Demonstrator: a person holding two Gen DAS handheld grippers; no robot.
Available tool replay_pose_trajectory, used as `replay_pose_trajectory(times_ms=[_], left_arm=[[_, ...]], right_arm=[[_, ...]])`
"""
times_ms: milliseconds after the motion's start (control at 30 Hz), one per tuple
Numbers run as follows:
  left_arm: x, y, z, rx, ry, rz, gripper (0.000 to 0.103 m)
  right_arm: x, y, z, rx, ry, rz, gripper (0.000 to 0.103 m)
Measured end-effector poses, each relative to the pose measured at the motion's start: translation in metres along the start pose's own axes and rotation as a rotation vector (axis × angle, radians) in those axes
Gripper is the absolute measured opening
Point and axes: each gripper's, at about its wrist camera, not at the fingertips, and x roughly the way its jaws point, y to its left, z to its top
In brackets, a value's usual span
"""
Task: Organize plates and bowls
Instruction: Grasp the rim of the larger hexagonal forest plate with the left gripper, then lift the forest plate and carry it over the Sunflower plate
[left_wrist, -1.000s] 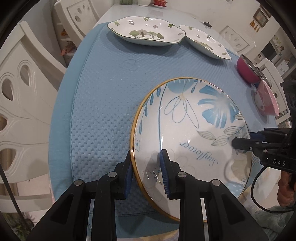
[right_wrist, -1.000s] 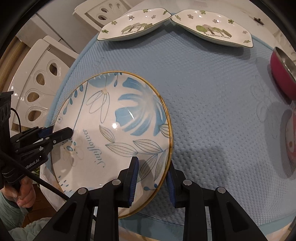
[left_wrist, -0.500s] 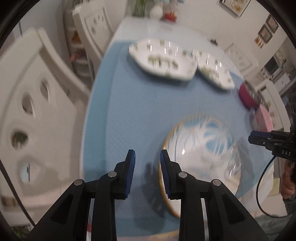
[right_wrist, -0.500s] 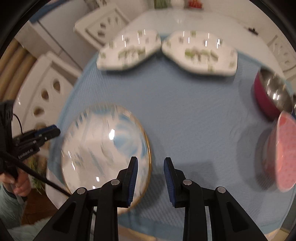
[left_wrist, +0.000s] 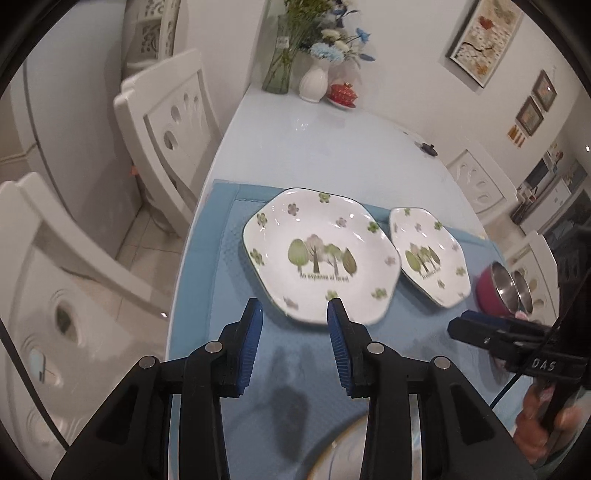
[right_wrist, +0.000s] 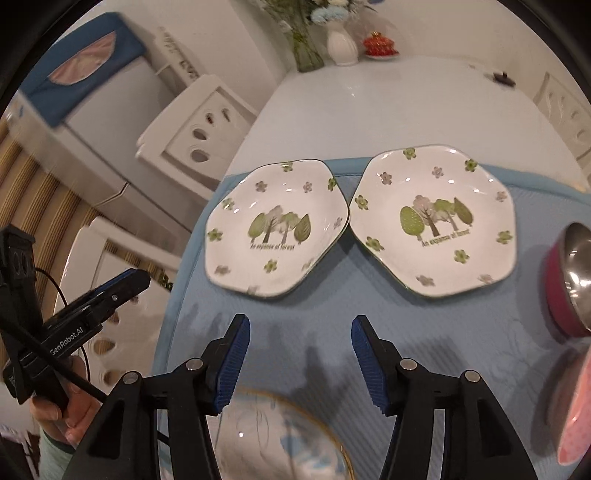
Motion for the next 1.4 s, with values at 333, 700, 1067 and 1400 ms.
replay_pose_trajectory(times_ms=[333, 700, 1067, 1400], left_arm=[[0.076, 0.029, 0.023, -0.071, 0.088, 0.012, 0.033], [0.113, 0.04, 0.034, -0.104, 0.133, -0.054, 0.033], [0.132, 0.041, 0.043, -0.086, 0.13, -0.113, 0.033], [0.117, 0.014, 0.032, 0.124, 0.079, 0.011, 0.03]], right_arm=[[0.061, -0.009, 0.033, 0.025, 0.059, -0.019, 0.055], [0.102, -0.013, 0.044, 0.043, 0.102, 0.034, 0.054], [0.115, -0.01, 0.044, 0.006, 0.059, -0.001, 0.038], [0.11, -0.004, 0.039, -0.098, 0.046, -0.044, 0.034]])
